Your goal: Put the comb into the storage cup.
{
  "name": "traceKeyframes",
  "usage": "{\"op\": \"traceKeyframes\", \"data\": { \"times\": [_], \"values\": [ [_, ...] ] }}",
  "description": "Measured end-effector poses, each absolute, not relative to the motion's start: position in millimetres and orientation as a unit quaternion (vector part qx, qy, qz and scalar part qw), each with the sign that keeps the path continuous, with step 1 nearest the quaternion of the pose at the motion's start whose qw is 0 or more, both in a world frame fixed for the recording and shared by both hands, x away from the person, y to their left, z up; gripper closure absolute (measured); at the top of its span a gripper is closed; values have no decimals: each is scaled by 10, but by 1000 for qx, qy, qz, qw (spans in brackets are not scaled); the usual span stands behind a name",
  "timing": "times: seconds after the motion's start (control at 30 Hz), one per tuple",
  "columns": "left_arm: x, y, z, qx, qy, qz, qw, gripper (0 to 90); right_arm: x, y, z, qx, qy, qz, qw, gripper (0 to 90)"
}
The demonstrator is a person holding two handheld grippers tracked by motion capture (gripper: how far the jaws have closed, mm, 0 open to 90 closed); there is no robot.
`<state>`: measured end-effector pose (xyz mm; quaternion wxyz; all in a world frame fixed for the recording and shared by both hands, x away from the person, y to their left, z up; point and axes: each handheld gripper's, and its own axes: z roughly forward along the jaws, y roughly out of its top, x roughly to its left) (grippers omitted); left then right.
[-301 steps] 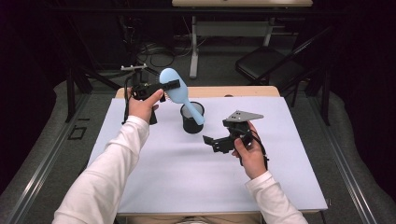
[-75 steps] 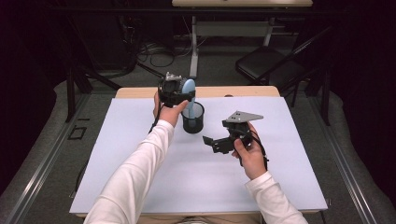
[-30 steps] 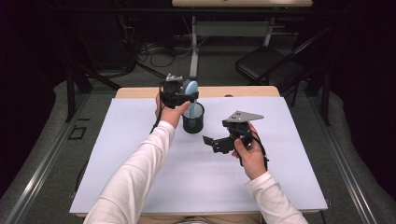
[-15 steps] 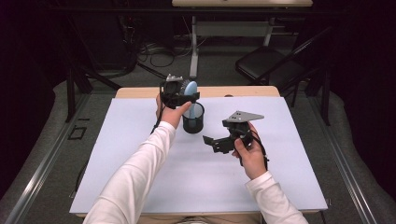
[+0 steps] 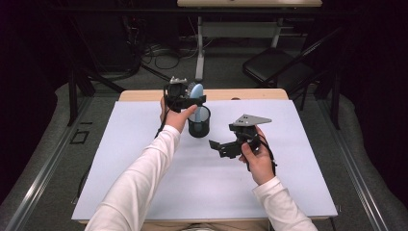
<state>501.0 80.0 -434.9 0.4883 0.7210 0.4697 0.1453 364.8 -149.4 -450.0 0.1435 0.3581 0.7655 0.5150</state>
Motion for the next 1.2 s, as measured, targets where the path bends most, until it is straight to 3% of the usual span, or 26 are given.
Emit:
{"op": "traceKeyframes", "data": {
  "times": [0.33, 0.63, 1.2],
  "values": [
    [5012, 813, -4345, 719, 474, 143, 487, 122, 3649, -1493, -4503, 357, 766, 515, 144, 6],
    [5016, 826, -4346, 715, 482, 134, 489, 7, 3646, -1483, -4509, 356, 767, 513, 144, 6],
    [5008, 820, -4347, 715, 482, 123, 492, 7, 3645, -1483, -4512, 357, 767, 513, 143, 6]
  ]
}}
